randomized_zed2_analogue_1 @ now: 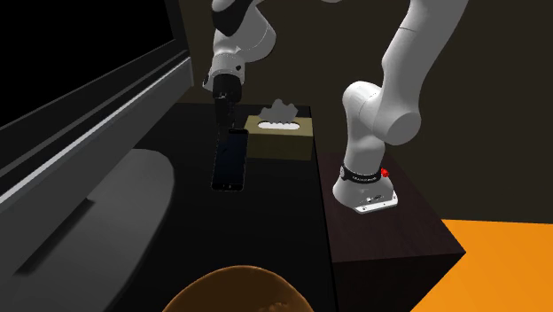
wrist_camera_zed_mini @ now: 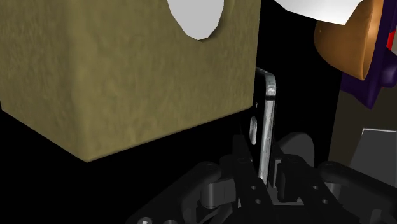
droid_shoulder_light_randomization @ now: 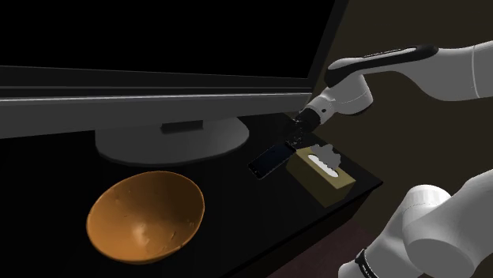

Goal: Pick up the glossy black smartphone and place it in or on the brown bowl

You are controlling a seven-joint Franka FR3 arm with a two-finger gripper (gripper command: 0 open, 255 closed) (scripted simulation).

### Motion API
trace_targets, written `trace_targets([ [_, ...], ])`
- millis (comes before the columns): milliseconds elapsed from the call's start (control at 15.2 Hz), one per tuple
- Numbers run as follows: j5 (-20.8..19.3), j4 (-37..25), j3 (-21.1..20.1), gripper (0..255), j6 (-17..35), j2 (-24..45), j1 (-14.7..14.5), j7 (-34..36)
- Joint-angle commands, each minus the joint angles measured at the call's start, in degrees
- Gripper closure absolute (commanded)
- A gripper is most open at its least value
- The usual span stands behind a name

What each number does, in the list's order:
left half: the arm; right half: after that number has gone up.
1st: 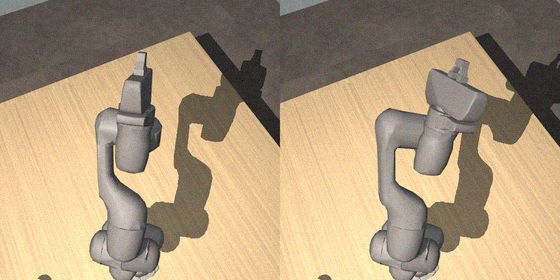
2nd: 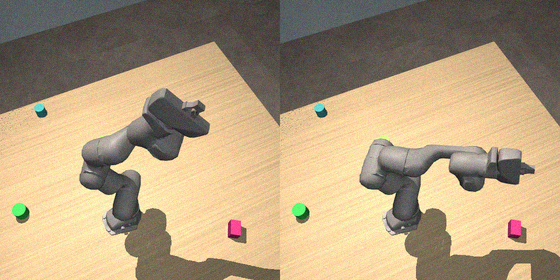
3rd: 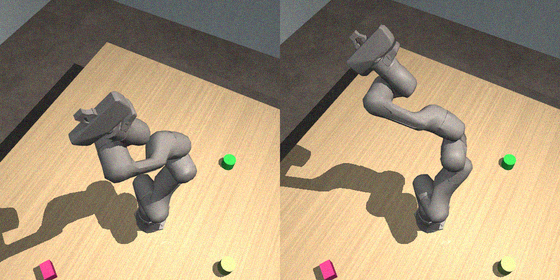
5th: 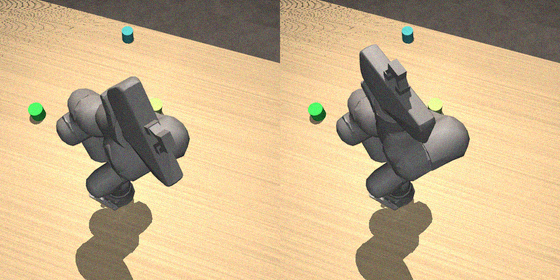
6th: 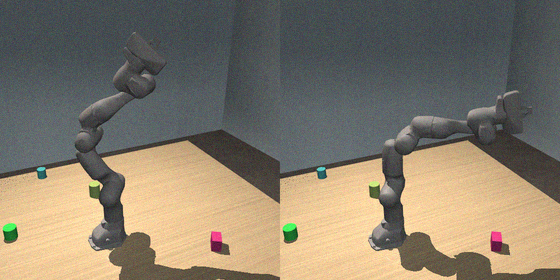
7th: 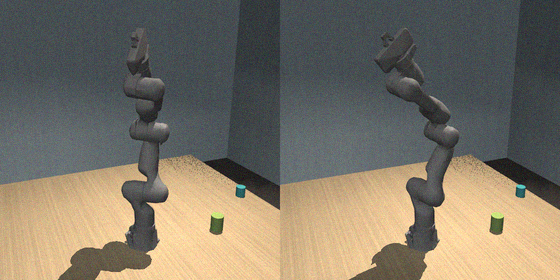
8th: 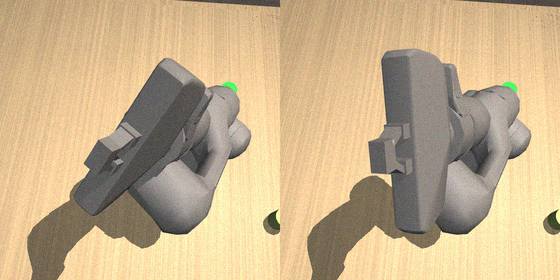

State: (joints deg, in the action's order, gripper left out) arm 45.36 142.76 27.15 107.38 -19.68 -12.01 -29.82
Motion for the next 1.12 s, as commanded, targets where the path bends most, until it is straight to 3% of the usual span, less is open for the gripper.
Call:
trace_targets([
  [0,-0.01,0.03,-0.02,255,0.00,0.01,-0.01,0.00],
  [1056,-3.15,-6.66,-1.67,255,-6.97,-5.48,0.82,10.02],
])
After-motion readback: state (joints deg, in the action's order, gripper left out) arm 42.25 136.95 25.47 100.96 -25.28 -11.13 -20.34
